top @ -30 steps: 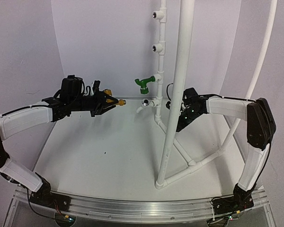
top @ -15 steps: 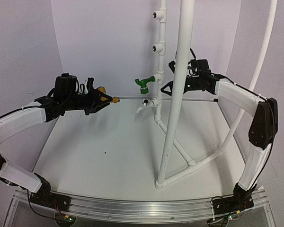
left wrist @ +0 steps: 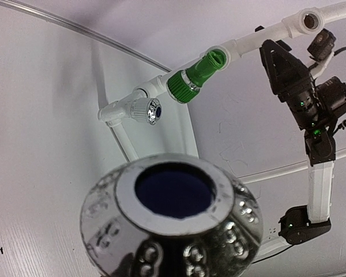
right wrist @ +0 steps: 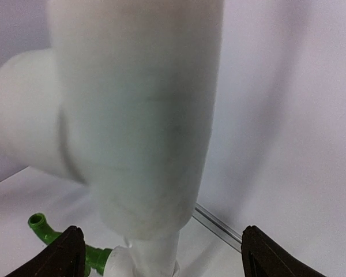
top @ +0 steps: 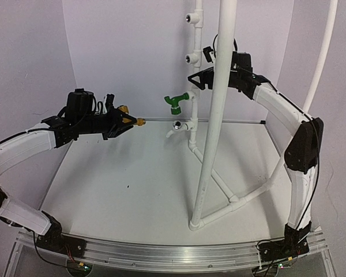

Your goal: Install the water faucets

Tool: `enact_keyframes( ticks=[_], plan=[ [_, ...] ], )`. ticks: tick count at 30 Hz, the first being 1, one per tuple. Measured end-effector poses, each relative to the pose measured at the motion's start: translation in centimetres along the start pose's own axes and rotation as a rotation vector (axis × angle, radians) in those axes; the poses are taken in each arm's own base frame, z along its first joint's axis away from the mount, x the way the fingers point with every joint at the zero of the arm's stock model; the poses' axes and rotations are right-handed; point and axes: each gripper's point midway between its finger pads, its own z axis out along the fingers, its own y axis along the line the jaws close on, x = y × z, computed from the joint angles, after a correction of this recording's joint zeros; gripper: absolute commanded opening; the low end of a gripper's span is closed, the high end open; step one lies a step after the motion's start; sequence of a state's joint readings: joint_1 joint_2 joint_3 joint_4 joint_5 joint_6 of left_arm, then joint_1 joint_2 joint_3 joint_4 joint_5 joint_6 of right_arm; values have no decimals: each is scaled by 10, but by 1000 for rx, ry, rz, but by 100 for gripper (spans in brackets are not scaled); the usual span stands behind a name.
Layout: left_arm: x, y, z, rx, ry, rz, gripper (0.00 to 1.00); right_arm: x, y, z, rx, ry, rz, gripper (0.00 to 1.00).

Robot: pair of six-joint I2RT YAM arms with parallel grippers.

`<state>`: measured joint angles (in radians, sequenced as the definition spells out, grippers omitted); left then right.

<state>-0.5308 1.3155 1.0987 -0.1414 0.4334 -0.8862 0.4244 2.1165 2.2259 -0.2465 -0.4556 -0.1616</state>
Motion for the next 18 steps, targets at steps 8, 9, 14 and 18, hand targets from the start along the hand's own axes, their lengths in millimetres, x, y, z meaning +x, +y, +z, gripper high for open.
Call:
enact_keyframes(
  ticks=[8, 9, 14, 18],
  plan=[
    [-3, -2, -1, -8, -7, 7, 0, 11, -11, 15, 35, -7, 50, 73],
    [-3, -2, -1, -9, -9, 8, 0, 9, -11, 15, 35, -20, 49, 72],
    [-4, -2, -2, -11, -13, 19, 0, -5, -10, 16, 21, -78, 48, 41],
    [-7, -5, -3, -8, -18, 26, 0, -8, -2, 19, -11, -93, 71, 11]
  ],
)
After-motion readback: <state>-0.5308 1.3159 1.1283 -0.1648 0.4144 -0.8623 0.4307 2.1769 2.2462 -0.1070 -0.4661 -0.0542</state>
